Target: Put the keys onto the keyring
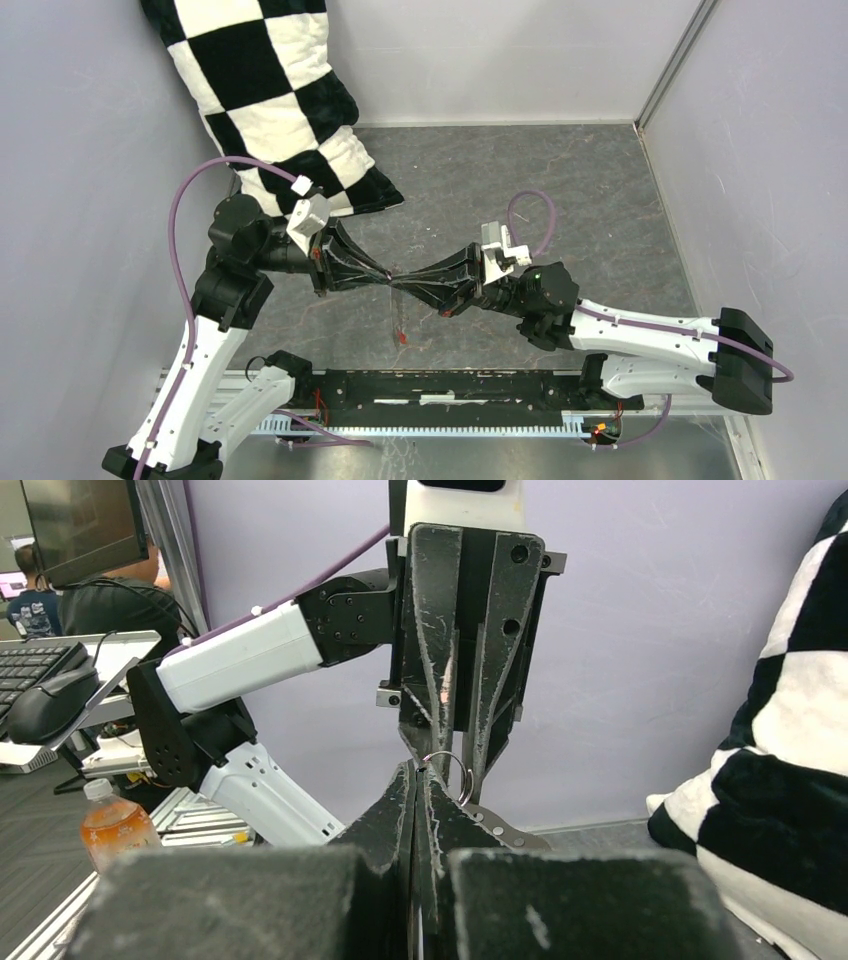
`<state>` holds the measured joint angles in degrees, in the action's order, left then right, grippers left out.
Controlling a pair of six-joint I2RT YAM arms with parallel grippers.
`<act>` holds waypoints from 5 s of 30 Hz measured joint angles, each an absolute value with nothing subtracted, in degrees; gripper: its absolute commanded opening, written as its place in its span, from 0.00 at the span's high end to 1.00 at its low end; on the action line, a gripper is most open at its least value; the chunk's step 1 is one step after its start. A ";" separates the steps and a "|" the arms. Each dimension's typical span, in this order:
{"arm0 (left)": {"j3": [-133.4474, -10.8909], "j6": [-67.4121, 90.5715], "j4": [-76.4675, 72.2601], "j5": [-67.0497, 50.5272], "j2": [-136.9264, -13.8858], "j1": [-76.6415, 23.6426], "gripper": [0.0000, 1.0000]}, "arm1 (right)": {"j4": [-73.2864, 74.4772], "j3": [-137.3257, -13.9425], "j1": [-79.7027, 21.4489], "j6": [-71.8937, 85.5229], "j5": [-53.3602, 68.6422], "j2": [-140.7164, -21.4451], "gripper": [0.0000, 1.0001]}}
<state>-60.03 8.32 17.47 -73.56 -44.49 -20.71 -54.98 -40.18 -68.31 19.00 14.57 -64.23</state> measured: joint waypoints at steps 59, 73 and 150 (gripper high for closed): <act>-46.30 -0.84 22.15 -43.77 -36.12 -20.78 0.11 | 10.44 -80.79 -78.04 15.38 -51.53 -85.43 0.99; -44.23 -7.16 20.91 -39.90 -41.45 -21.37 0.31 | 10.02 -80.77 -78.46 17.80 -51.83 -85.43 0.99; -54.76 -11.16 23.42 -53.28 -44.34 -21.43 0.98 | 1.45 -54.04 -69.69 -12.03 -6.70 -51.35 0.30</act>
<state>-54.76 -11.16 23.42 -53.28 -44.34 -21.43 1.45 -54.04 -69.69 -12.03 -6.70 -51.35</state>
